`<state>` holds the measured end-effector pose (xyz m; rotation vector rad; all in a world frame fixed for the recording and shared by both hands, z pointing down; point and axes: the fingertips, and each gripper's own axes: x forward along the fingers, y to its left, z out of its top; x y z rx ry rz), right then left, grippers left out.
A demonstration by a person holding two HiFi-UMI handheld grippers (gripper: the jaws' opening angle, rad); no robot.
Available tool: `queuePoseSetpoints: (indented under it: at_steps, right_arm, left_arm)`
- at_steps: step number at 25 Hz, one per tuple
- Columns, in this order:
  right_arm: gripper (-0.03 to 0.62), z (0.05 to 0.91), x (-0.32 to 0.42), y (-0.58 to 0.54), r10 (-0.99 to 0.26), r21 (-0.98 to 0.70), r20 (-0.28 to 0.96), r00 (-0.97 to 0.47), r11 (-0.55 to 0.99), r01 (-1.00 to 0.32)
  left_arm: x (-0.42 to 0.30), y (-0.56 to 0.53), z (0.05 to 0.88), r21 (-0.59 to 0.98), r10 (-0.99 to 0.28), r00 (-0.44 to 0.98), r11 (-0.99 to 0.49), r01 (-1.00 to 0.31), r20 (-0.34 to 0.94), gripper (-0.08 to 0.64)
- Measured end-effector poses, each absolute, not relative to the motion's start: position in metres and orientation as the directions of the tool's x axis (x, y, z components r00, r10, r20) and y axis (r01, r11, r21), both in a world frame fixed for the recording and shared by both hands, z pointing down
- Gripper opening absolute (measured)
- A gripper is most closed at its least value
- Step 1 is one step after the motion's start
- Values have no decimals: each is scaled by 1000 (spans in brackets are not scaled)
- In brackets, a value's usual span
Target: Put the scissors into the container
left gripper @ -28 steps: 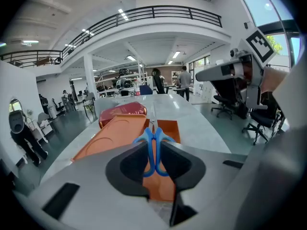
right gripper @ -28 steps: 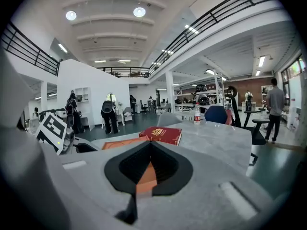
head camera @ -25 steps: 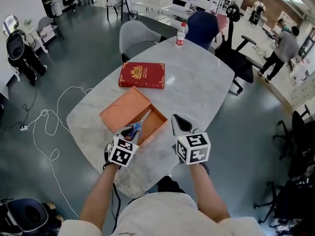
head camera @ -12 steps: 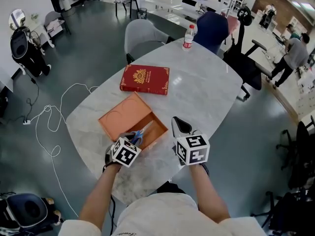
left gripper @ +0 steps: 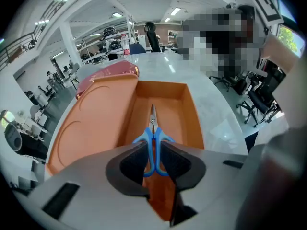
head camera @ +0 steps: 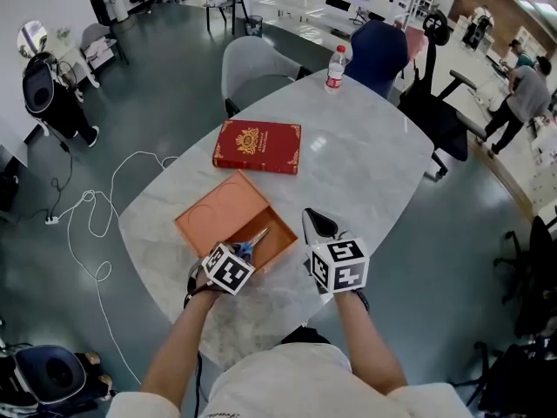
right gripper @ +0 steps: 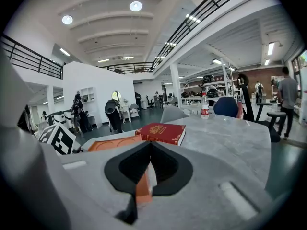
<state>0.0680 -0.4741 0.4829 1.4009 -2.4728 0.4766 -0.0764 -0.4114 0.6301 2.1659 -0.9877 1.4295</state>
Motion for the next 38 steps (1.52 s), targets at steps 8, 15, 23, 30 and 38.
queuePoseSetpoints:
  at_steps: [8, 15, 23, 30, 38]
  right_arm:
    - [5, 488, 68, -473, -776, -164, 384, -501, 477, -864]
    - [5, 491, 73, -474, -780, -167, 383, -494, 468, -868]
    - [5, 490, 74, -469, -782, -166, 383, -492, 466, -869]
    - [5, 488, 75, -464, -786, -165, 380, -488, 461, -872]
    - [5, 482, 67, -449, -788, -162, 367, -494, 469, -868]
  left_arm:
    - [-77, -410, 637, -81, -319, 208, -699, -711, 925, 83]
    - [-75, -409, 640, -86, -308, 203, -716, -692, 930, 84]
    - [-76, -408, 639, -90, -320, 210, -716, -692, 924, 86]
    - [-79, -412, 634, -105, -350, 215, -705, -702, 912, 86]
    - [-84, -415, 601, -128, -446, 256, -667, -734, 858, 84]
